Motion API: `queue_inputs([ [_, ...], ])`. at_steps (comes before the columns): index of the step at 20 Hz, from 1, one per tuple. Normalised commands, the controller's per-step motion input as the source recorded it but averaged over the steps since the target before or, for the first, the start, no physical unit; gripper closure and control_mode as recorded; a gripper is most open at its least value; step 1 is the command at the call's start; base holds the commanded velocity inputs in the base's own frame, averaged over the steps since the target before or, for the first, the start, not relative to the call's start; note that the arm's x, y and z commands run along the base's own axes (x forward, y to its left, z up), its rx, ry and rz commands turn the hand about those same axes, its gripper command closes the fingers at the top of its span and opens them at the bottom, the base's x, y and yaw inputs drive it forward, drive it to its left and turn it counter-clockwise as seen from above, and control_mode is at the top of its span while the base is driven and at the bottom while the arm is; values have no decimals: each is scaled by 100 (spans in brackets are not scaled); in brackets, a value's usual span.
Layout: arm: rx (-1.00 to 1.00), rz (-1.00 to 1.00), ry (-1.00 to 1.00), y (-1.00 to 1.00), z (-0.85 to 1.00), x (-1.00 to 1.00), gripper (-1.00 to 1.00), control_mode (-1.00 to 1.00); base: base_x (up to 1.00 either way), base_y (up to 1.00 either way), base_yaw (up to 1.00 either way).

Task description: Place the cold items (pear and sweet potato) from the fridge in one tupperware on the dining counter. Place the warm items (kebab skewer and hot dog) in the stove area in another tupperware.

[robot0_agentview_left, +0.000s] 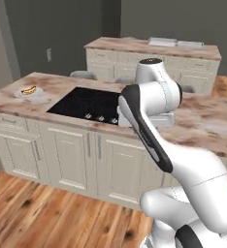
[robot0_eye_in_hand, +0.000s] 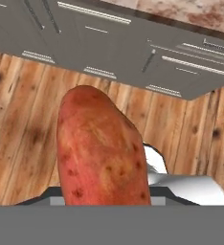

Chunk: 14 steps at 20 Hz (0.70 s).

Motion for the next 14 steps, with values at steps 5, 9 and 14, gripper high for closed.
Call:
queue_inputs([
  [5,0,0,0,0,0,0,100,100,-22,-100,-45],
  [9,0,0,0,0,0,0,100,100,-4,-100,-42],
  [14,0,0,0,0,0,0,100,100,0,-100,-37],
])
